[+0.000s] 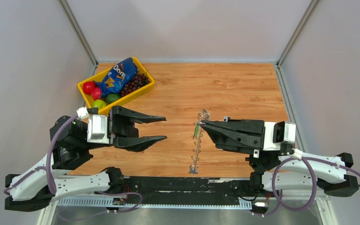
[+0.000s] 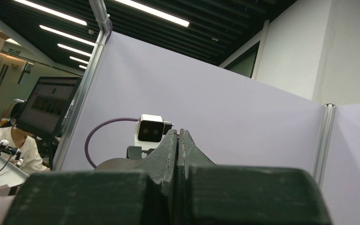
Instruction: Put the keys on the keyring
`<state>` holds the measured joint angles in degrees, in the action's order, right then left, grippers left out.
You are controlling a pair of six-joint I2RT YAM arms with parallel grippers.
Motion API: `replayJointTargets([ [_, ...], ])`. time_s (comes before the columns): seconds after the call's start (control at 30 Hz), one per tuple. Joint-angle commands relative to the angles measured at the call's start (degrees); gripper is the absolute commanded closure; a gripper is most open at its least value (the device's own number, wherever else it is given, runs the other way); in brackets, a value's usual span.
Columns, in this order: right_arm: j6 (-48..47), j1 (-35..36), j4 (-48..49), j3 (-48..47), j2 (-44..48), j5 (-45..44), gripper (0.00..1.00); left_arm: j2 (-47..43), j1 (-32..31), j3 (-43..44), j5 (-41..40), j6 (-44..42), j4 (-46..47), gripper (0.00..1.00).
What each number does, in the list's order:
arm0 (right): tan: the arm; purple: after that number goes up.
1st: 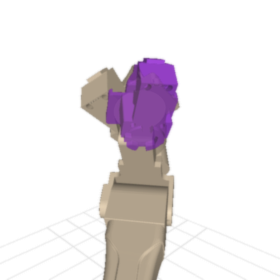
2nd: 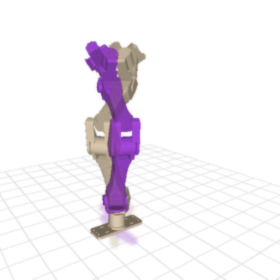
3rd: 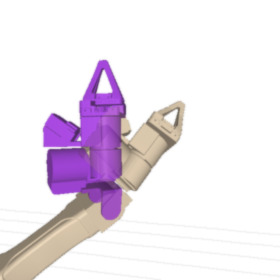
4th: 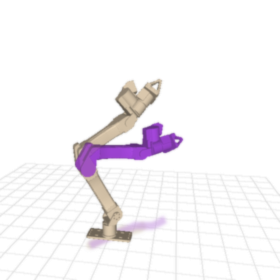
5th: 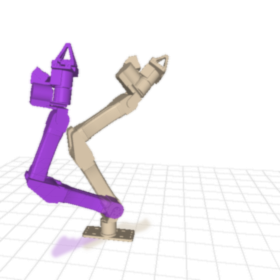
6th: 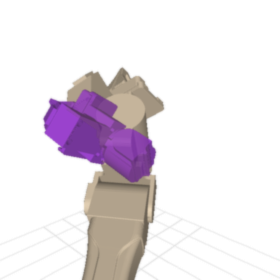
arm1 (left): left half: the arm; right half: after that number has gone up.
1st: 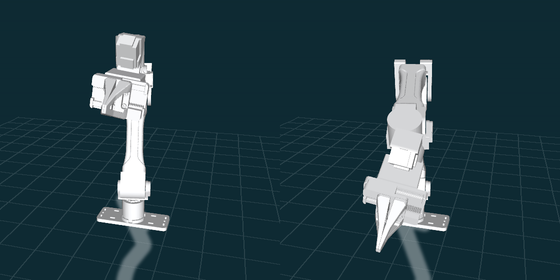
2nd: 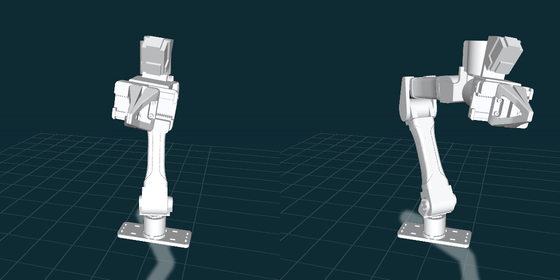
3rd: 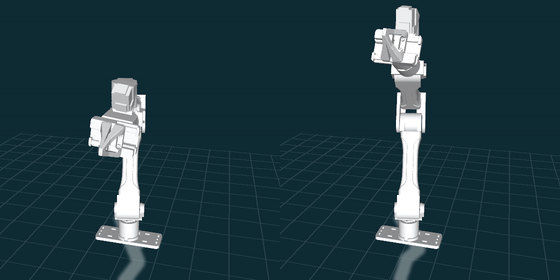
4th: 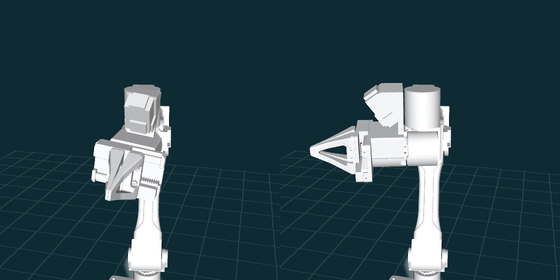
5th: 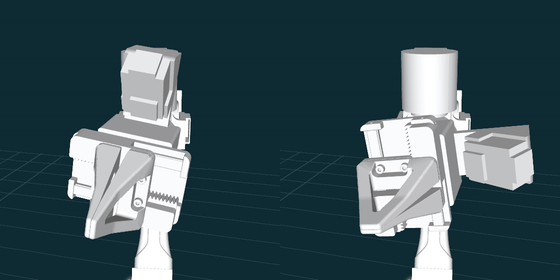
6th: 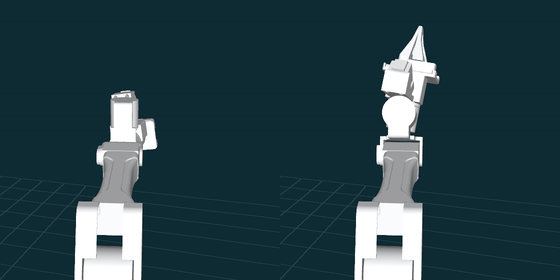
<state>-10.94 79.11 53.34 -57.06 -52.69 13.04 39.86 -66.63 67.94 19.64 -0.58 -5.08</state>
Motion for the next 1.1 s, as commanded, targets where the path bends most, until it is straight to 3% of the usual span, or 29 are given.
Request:
replayJointTargets([
  [0.0,4.40,0.31,-1.59,-0.83,0.60,0.88,1.00,1.11,0.01,2.79,2.03,-0.27,7.37,0.43],
  [0.23,7.34,0.31,-0.56,-1.36,-1.72,2.41,1.00,3.81,0.02,4.14,5.15,0.27,12.97,0.43],
  [0.73,10.20,0.29,-1.35,-2.45,-2.48,3.01,1.00,8.02,0.01,7.09,10.67,-2.67,13.41,0.43],
  [1.07,9.97,0.29,-0.77,-1.75,-2.07,1.89,1.00,9.19,0.01,7.28,14.28,-1.89,13.45,0.53],
])
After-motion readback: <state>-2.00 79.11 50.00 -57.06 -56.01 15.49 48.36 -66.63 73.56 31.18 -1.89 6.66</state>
